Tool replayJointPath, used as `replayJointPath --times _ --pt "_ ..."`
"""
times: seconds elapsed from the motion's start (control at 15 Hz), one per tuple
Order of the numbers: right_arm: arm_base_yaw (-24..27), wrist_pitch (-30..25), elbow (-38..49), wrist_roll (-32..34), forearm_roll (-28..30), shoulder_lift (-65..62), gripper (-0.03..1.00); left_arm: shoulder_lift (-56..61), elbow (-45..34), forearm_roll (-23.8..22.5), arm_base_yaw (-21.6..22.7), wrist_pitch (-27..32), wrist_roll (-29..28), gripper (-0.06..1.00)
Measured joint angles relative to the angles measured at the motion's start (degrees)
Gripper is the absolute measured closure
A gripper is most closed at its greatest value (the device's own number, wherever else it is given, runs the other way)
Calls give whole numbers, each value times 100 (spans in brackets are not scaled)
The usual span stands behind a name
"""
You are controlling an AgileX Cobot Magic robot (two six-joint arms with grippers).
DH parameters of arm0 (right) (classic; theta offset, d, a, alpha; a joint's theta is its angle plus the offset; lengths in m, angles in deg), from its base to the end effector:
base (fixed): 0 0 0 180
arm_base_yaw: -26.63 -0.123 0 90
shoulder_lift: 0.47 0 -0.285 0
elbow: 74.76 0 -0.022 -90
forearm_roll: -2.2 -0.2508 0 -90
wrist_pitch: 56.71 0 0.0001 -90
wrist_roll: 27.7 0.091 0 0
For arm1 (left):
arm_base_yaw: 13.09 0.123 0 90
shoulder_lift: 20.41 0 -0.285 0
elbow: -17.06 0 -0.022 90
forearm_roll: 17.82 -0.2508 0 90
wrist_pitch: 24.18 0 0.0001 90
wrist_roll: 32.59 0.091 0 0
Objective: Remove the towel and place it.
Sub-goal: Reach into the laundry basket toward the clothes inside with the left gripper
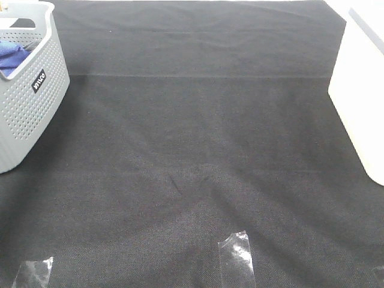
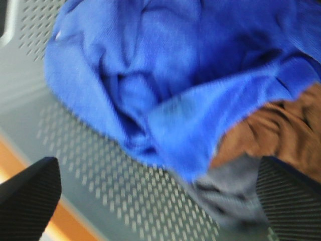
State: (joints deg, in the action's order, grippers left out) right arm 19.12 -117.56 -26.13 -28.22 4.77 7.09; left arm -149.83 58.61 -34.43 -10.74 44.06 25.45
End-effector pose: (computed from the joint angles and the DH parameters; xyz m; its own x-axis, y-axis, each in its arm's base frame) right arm -0.0049 -0.0042 0.2769 -0.4471 -0.0901 -0.8899 -0.1099 0.9929 -0.0453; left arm 0.4660 0.0433 0.2948 -0.5285 0.8482 0.0362 0.7528 0.4486 0.4817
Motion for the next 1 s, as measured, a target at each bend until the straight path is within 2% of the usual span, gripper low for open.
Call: replayJointPath --times 0.13,0.4,0.8,1.0 --pt "0 0 0 0 0 0 28 -498 315 0 0 -201 103 -5" --pt "0 0 0 0 0 0 28 -1037 418 143 166 -521 384 -5" --pt "0 0 0 0 0 0 28 -1283 430 590 418 -498 676 -5" --pt "0 0 0 0 0 0 28 -1346 430 739 579 -218 682 -4"
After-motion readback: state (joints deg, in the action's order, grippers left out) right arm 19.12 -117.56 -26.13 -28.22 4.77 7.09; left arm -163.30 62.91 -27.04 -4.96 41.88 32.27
